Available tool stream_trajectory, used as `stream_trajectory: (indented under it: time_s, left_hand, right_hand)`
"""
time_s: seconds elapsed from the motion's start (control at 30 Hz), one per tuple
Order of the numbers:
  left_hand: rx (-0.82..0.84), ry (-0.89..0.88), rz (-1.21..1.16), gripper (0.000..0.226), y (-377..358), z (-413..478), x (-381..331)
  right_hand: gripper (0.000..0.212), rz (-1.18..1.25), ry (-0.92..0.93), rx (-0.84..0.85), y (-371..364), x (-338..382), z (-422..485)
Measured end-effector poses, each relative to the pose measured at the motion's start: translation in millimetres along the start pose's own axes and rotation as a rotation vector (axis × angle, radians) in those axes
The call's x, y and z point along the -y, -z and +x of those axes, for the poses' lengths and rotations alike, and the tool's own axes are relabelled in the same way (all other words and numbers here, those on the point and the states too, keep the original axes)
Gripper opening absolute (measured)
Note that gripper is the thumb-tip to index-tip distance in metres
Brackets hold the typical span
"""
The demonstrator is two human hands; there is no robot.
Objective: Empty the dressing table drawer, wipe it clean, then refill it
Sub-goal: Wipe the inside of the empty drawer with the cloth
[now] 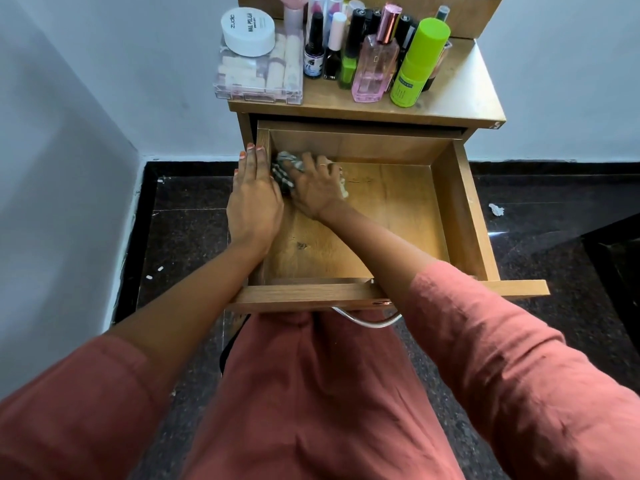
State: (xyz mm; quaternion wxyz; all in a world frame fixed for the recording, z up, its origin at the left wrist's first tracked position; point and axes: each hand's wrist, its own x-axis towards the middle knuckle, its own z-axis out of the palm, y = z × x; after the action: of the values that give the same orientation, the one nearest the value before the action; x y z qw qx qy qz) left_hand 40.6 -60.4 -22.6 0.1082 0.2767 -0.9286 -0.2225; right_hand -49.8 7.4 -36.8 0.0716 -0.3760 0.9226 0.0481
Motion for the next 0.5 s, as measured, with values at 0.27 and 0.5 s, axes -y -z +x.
stream_trajectory:
  time_s: [0.27,0.5]
  left_hand:
    - [-0.003,-0.001,0.026,0.049,2.3,-0.6,-0.9]
    - [-0.007,-0.008,0.056,0.048,1.3,-2.0,-0.3]
  right_hand:
    - [0.052,0.001,0.054,-0.027,-0.5,-8.9,-1.8]
    - [0.043,0.155,-0.073,-0.015,-0.1,-80.8,-25.6]
